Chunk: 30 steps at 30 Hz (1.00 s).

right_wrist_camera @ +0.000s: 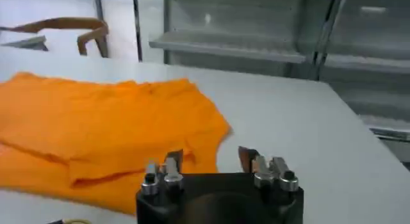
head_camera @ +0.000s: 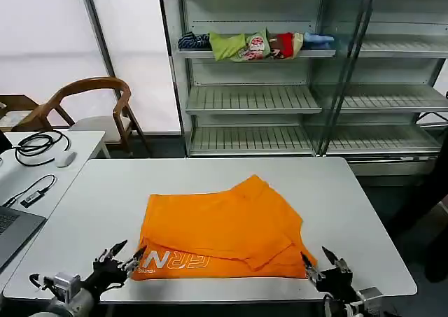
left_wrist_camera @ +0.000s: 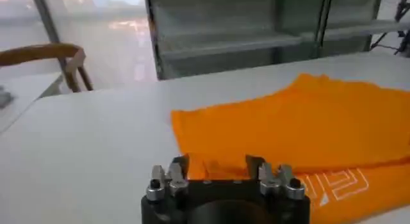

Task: Fold and organize the clothes.

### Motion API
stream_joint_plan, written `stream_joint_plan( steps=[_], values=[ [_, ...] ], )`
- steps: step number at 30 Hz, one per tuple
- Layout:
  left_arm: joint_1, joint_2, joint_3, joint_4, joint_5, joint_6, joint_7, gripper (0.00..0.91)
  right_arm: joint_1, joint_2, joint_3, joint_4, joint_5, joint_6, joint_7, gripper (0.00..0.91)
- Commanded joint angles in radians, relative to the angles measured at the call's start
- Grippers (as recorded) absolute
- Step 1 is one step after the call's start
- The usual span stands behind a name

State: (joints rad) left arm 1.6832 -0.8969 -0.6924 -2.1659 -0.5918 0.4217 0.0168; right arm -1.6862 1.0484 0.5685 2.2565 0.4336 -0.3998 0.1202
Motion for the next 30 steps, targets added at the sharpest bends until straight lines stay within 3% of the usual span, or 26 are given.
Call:
stream_joint_plan(
  steps=[1,11,20,30],
  values=[
    [-0.14,0.009,0.032,0.054,-0.035,-0.014,-0.002,0.907,0.248,0.011,-0.052,-0.066,0.045,-0.039,0.057,0.907],
    [-0.477,-0.018,0.224,0.265,-0.032,0.001,-0.032,0.907,0.656,0.07,-0.319,-0.324,0.039,-0.12,0.136,0.907],
    [-0.687,-0.018,0.353,0.475,-0.061,0.026,-0.036,0.907,0.91,0.158,-0.424,-0.561,0.082,-0.158,0.199,0.907],
    [-0.791,-0.02,0.431,0.634,-0.065,0.027,-0.011,0.907,1.032,0.244,-0.454,-0.834,0.07,-0.177,0.163,0.907]
  ],
)
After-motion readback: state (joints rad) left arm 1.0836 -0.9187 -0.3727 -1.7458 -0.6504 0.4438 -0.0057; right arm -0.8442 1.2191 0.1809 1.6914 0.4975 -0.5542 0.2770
